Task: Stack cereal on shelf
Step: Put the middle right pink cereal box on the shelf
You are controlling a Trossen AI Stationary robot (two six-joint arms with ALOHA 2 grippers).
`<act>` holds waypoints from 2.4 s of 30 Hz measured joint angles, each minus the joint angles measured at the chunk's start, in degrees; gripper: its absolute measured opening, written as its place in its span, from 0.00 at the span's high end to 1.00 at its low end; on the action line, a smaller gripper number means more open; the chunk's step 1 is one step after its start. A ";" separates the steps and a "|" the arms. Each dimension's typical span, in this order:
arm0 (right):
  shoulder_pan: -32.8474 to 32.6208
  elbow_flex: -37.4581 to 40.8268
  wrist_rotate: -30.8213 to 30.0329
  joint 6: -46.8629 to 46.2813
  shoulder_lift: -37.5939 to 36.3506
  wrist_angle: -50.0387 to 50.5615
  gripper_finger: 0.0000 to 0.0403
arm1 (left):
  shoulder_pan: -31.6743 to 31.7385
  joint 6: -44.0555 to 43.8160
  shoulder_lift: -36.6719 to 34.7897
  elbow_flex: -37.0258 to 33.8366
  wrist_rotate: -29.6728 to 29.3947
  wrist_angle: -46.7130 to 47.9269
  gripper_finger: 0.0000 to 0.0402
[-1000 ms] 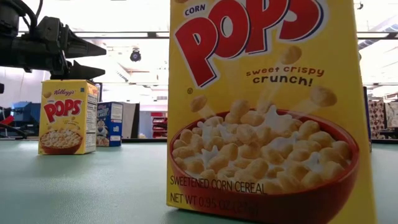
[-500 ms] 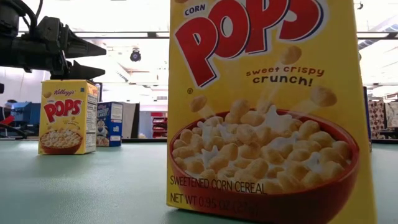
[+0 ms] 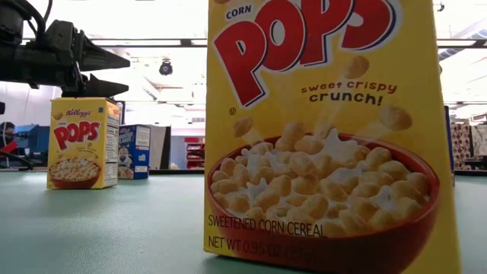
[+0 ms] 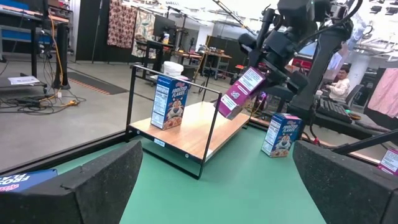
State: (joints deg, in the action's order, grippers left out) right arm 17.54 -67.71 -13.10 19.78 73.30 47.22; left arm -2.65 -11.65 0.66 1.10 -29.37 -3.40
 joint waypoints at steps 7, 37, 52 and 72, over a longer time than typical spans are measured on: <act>0.16 0.09 -0.04 -2.11 0.00 0.17 0.65 | 0.02 0.00 -0.02 -0.02 -0.01 0.00 0.00; 9.42 -5.29 3.20 23.12 7.93 5.11 0.65 | 0.02 -0.01 0.00 -0.01 0.01 0.00 0.00; 21.95 -6.07 6.26 29.98 10.74 5.14 0.65 | 0.00 0.00 -0.02 0.00 -0.01 0.00 0.00; 24.92 -17.30 7.36 28.64 21.97 10.97 0.50 | 0.02 0.01 -0.02 0.00 0.01 0.00 0.00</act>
State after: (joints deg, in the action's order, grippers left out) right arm 42.47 -85.00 -5.74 48.42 95.27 58.19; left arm -2.63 -11.64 0.64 1.10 -29.36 -3.40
